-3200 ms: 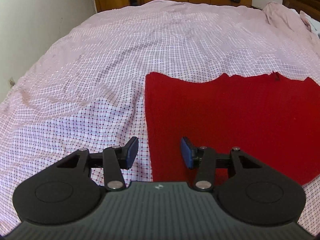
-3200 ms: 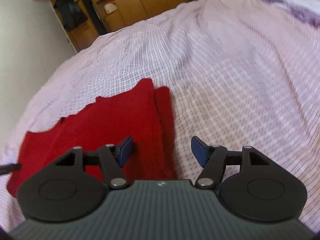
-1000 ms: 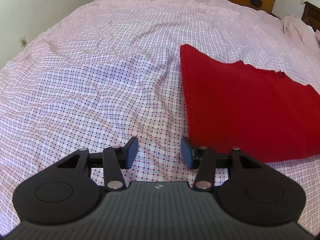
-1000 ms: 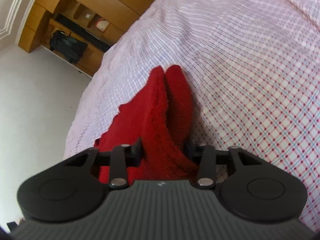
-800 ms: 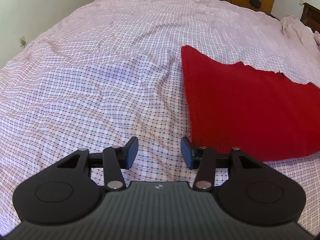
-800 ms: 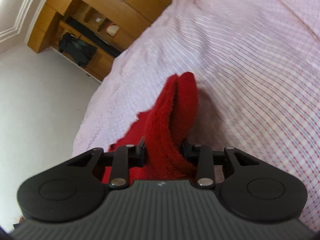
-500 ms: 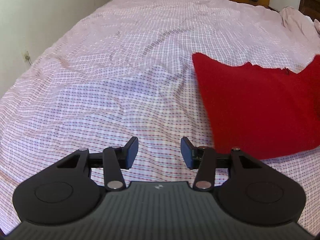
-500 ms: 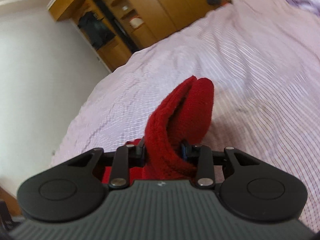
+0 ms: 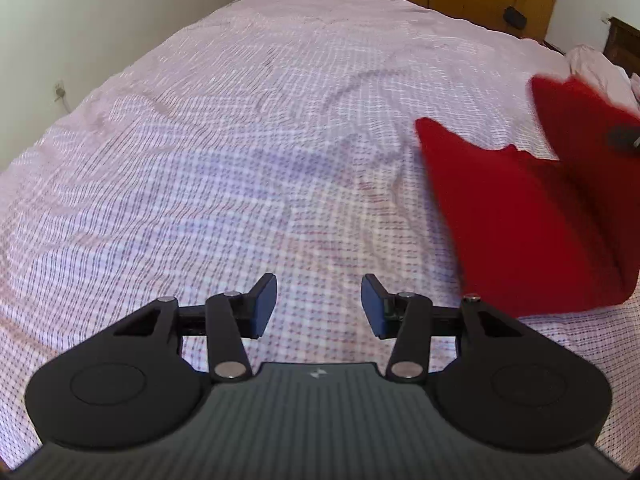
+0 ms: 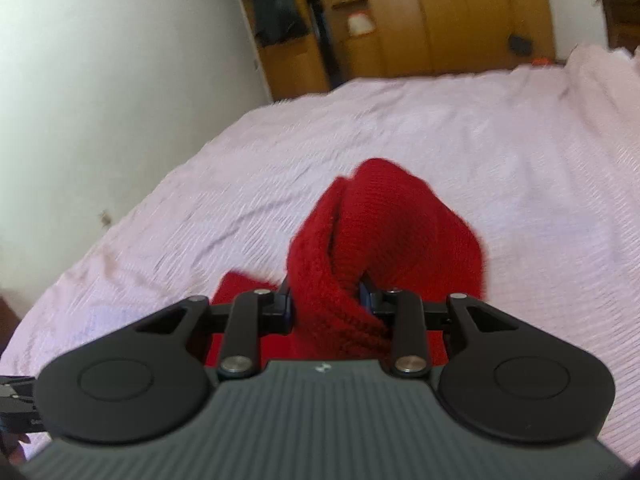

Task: Fold small clothes
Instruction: 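Lift the held edge and fold it over the cardigan with the right gripper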

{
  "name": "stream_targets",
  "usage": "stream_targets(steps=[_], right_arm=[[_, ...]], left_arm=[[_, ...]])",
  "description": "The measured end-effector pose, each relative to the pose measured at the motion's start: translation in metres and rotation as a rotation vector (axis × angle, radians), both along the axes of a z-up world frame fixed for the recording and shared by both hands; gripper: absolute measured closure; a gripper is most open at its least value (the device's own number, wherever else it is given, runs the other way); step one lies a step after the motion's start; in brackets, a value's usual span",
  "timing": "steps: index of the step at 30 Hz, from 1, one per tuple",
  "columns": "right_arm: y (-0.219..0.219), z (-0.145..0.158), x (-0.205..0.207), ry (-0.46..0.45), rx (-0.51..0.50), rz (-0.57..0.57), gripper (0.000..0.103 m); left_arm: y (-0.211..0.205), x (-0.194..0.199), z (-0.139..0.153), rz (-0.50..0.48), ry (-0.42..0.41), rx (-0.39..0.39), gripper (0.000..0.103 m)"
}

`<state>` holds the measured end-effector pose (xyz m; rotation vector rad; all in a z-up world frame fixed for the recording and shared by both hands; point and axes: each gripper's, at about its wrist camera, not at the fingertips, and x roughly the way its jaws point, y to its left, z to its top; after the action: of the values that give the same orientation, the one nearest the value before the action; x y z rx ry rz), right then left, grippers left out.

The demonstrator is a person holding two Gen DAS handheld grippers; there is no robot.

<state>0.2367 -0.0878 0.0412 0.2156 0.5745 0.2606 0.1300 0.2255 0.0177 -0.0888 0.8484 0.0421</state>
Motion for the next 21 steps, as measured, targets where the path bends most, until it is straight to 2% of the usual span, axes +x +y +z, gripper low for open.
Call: stream_targets(steps=[4, 6, 8, 11, 14, 17, 21], right_arm=[[0.024, -0.039, 0.007, 0.079, -0.002, 0.015, 0.070], [0.033, -0.048, 0.003, 0.058, -0.037, 0.022, 0.070], [0.033, -0.042, 0.002, 0.038, -0.057, 0.006, 0.070], [0.029, -0.019, 0.000, -0.011, -0.008, -0.072, 0.071], [0.026, 0.003, -0.001, -0.032, 0.023, -0.092, 0.071], [0.053, 0.011, -0.011, -0.081, -0.049, -0.039, 0.071], [0.104, -0.014, -0.022, -0.082, -0.207, 0.052, 0.071]], left_arm=[[0.016, -0.004, -0.008, 0.011, 0.011, -0.027, 0.050], [0.023, -0.006, -0.010, 0.012, 0.005, -0.031, 0.050], [0.030, -0.007, -0.011, 0.016, -0.001, -0.038, 0.050], [0.042, -0.011, -0.010, 0.025, -0.016, -0.058, 0.050], [0.055, -0.016, -0.011, 0.034, -0.024, -0.082, 0.050], [0.068, -0.018, -0.014, 0.049, -0.019, -0.114, 0.050], [0.081, -0.022, -0.014, 0.075, -0.018, -0.123, 0.050]])
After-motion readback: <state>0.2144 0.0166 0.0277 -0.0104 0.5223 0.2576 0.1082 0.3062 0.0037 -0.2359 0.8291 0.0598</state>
